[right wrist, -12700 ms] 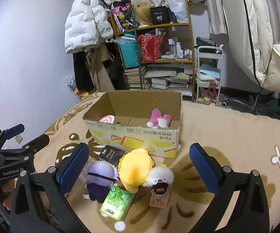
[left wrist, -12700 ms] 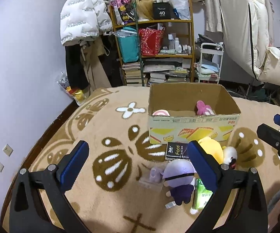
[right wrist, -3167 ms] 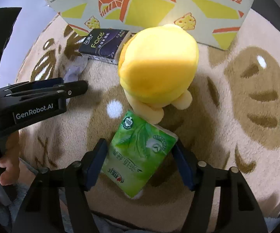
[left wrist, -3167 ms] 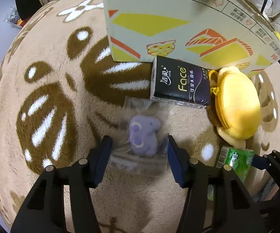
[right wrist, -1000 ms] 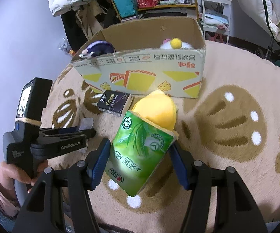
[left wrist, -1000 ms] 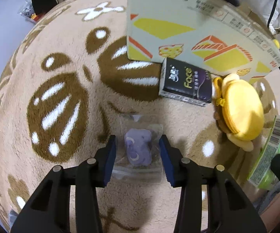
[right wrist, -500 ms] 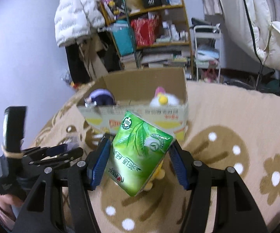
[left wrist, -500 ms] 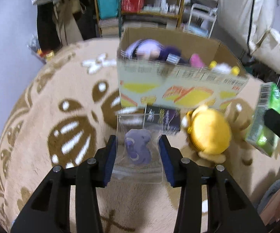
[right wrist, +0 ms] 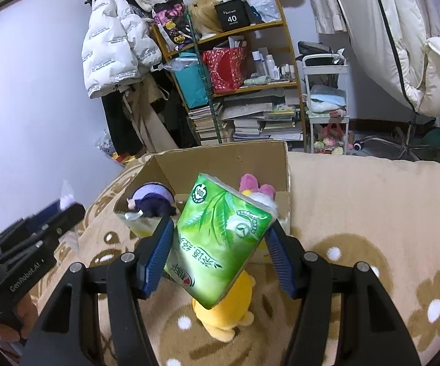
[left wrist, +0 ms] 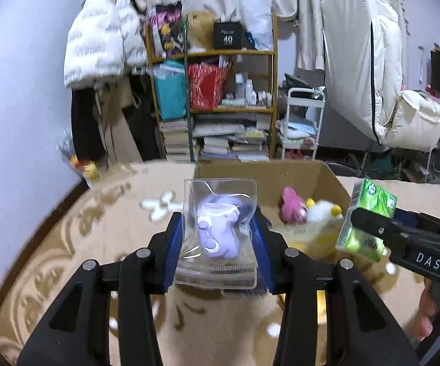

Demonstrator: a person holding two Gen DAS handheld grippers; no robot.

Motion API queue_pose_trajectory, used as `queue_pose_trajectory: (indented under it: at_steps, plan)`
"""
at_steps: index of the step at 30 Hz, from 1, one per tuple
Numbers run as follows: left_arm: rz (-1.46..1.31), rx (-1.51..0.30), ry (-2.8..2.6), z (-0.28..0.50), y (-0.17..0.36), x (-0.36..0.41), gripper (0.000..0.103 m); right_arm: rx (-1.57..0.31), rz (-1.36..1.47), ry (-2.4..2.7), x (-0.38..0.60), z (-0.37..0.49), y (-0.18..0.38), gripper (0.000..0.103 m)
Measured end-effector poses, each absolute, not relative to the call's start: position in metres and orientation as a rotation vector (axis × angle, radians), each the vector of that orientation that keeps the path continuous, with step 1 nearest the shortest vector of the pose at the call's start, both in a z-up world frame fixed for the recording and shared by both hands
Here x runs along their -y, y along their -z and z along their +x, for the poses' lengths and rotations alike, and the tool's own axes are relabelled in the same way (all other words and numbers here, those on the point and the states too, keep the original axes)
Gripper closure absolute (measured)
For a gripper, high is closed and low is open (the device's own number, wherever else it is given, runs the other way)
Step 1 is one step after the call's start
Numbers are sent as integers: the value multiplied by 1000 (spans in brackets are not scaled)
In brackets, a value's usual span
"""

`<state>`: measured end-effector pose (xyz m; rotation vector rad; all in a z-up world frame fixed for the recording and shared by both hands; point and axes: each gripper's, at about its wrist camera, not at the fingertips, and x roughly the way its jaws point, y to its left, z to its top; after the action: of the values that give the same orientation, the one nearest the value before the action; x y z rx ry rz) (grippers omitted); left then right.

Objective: Organize soft objects
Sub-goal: 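Lift both items over the cardboard box and open both tools to drop them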

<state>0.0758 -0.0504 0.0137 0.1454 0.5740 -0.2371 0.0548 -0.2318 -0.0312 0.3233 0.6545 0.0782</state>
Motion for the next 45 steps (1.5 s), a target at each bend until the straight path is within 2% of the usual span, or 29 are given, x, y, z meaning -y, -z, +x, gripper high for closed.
queue_pose_trajectory:
  at_steps: [12, 27, 29, 33, 37, 39, 41, 45]
  plan:
    - [168, -577, 295, 145, -21, 80, 60, -636, 239, -122, 239, 109, 25, 38]
    - [172, -707, 331, 197, 12, 103, 57, -642, 313, -188, 254, 132, 54, 35]
    - [179, -710, 305, 197, 15, 103, 47, -658, 333, -194, 255, 133, 57, 35]
    - [192, -699, 291, 191, 15, 101, 40, -666, 335, -180, 259, 130, 55, 34]
    - [213, -689, 293, 183, 7, 98, 14, -661, 370, -176, 265, 124, 52, 23]
    - [224, -675, 279, 177, 3, 95, 10, -661, 376, -168, 267, 121, 51, 19]
    - [228, -670, 271, 170, -2, 91, 5, -660, 381, -159, 269, 116, 48, 12]
    - [229, -661, 261, 155, -10, 81, 2, -645, 393, -149, 271, 105, 39, 2]
